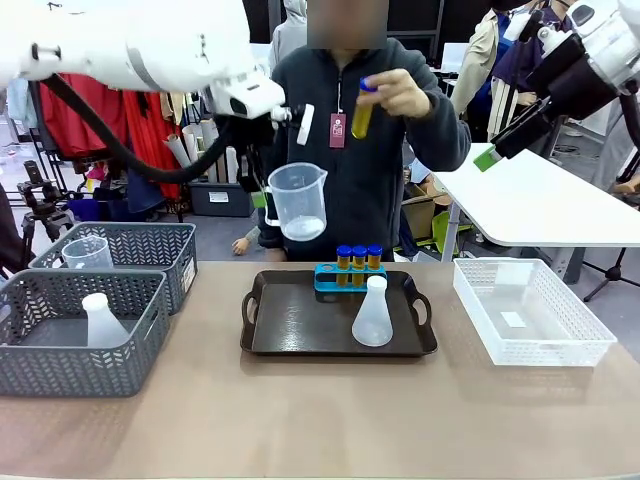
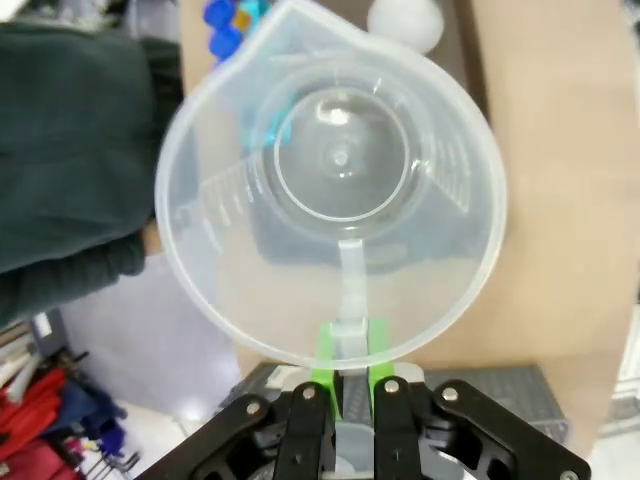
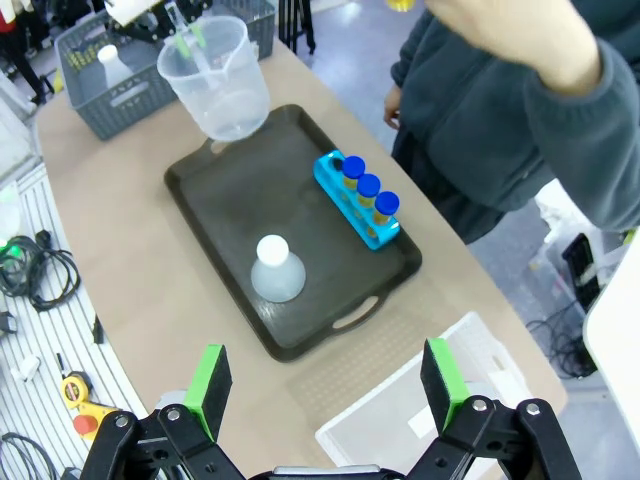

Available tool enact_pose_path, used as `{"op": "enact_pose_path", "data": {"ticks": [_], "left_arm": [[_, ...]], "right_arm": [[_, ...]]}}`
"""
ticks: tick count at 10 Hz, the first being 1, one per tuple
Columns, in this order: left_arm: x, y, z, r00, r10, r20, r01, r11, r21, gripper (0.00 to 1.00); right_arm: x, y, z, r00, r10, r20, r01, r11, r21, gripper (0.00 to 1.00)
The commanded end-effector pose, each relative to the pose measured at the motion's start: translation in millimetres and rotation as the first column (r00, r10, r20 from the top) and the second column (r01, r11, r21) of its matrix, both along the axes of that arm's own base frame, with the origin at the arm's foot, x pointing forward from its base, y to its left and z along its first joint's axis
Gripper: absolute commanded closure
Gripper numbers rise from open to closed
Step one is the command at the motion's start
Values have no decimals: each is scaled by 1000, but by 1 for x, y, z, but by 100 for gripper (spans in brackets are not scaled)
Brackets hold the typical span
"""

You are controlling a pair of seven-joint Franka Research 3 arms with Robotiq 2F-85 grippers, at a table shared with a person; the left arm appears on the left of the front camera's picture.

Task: Prepare the laboratory tools.
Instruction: Pick up one Large Measuring Cup and place it on the Handle tray.

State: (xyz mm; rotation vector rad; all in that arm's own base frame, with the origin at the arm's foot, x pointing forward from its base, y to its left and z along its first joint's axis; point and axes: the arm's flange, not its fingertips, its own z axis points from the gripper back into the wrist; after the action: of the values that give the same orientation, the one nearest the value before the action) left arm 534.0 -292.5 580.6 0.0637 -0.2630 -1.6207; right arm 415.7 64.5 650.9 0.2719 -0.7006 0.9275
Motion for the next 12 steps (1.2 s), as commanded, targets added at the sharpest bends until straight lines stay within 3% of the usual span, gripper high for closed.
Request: {"op": "enact_pose_path", "data": {"ticks": [1, 3, 8, 12], "left_arm": [[2, 4, -30, 998, -57, -9, 57, 998, 7, 100], [8, -2, -42, 1000, -15, -9, 15, 1000, 4, 100], [12, -8, -43, 999, -34, -31, 34, 999, 7, 100], [32, -22, -87, 995, -92, -50, 93, 995, 32, 100]], "right_arm": [[0, -1, 1, 1000, 9, -1, -9, 1000, 14, 0], [0, -1, 1, 1000, 9, -1, -9, 1000, 14, 0], [0, -1, 1, 1000, 9, -1, -9, 1000, 14, 0], [0, -1, 1, 1000, 9, -1, -9, 1000, 14, 0]]}}
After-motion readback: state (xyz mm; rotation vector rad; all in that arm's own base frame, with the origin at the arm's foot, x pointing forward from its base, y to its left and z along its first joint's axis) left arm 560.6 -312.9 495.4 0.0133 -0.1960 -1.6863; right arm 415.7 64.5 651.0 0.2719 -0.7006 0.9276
